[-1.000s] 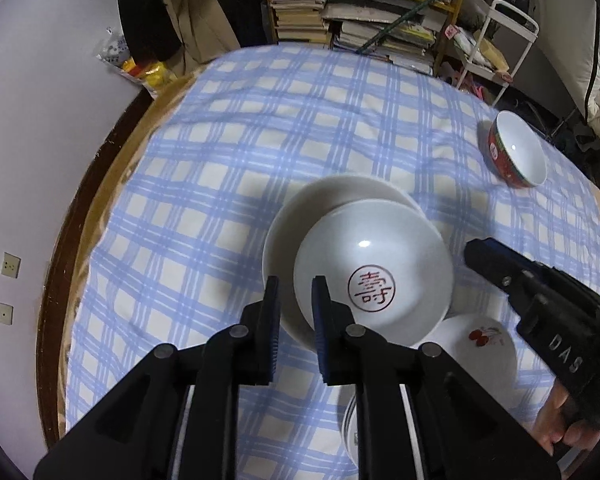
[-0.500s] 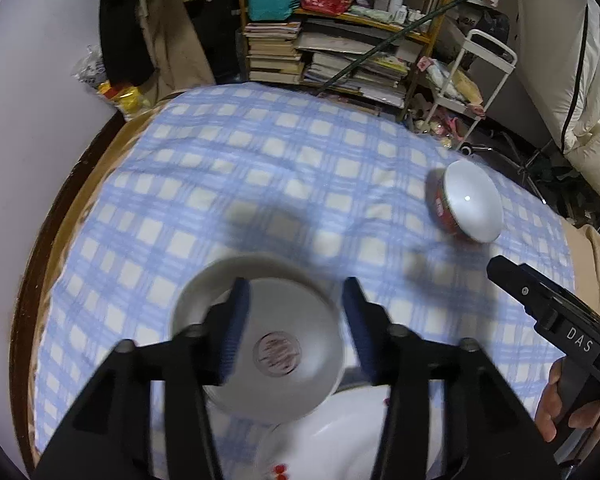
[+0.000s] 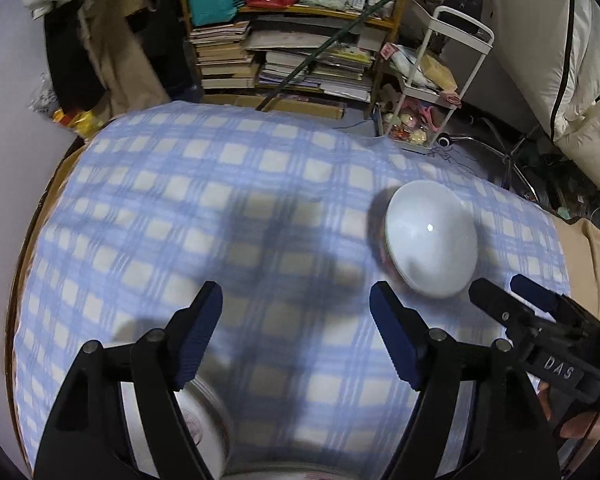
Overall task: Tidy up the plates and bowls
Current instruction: 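Move both open tools to the red-patterned bowl and close on its rim, then lift the red-patterned bowl with both tools and carry it to the nested bowls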
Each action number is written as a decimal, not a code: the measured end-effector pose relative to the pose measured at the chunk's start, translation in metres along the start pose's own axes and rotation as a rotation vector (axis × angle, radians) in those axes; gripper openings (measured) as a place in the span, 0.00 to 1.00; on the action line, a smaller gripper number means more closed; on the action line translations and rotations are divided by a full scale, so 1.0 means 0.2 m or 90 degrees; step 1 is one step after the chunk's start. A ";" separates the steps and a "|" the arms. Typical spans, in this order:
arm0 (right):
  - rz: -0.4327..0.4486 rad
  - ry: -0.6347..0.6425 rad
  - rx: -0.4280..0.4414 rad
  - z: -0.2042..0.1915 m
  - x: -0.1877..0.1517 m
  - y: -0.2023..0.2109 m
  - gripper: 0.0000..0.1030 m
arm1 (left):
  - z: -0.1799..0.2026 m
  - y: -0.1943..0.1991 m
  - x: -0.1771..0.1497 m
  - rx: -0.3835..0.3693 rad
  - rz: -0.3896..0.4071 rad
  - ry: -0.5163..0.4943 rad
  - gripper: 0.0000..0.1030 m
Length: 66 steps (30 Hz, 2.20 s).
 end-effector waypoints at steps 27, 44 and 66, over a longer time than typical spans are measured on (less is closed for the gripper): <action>-0.082 -0.093 0.061 0.19 0.09 -0.33 0.11 | 0.28 -0.48 0.13 -0.085 -0.083 -0.008 0.06; -0.058 -0.043 0.056 -0.15 -0.03 -0.02 0.12 | 0.05 -0.09 0.03 -0.053 -0.054 0.041 0.07; -0.056 0.031 0.122 -0.82 -0.47 0.18 0.12 | -0.55 0.46 -0.39 0.015 0.001 0.080 0.07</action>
Point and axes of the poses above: each gripper's, at about its wrist camera, not at the fingertips, and y roughly against the way its jaws point, z to its right, x to its top, the point moved 1 cm from there along -y, roughly the way its jaws point
